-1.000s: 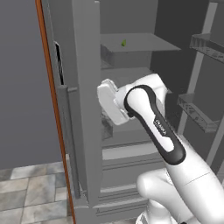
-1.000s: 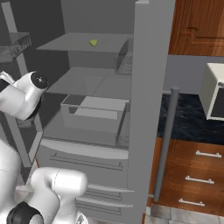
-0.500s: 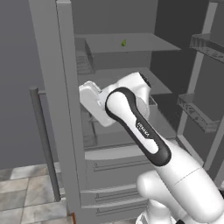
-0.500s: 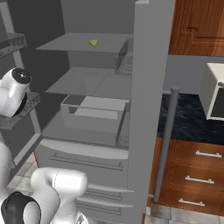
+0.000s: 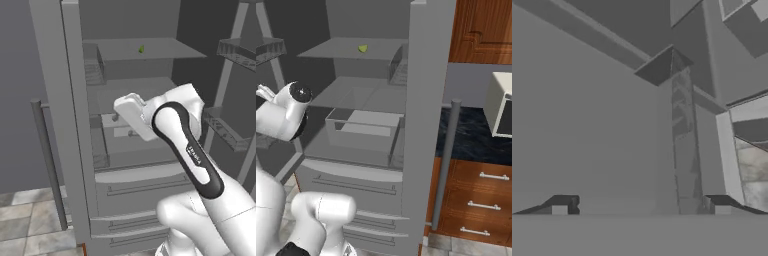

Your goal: There is a bowl on the dining counter. Grab a lemon wedge from the fridge and place it in the bowl. Then get the liquor bottle and glass cup from the cabinet and place them next to the bowl.

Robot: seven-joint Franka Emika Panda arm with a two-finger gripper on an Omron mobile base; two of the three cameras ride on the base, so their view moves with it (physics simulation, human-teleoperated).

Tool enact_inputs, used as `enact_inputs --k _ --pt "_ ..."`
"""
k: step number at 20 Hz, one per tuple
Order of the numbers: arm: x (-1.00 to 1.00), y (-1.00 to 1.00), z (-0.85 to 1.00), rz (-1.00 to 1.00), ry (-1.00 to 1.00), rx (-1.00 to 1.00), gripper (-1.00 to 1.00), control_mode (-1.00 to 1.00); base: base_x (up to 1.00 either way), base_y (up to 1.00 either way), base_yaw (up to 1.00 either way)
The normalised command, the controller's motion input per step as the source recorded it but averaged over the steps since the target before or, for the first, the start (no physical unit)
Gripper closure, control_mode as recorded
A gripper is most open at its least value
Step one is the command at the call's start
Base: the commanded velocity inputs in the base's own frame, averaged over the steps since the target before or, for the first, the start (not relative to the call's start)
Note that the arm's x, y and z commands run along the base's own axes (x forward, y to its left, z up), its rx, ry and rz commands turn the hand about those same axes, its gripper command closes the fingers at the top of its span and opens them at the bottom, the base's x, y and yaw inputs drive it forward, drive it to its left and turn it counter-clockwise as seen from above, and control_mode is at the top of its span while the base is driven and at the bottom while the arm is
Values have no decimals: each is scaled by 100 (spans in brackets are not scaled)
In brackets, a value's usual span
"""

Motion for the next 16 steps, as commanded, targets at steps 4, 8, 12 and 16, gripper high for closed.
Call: enact_inputs --k 4,8,12,16 --pt "-12 -97 17 -6 -22 -9 -100 -100 0 0 0" --pt "-40 -85 17 -14 -30 -22 -100 -100 0 0 0" --pt "-46 -84 14 -19 -25 -29 -100 -100 0 0 0" --pt "-38 -69 5 -21 -14 -33 -100 -100 0 0 0"
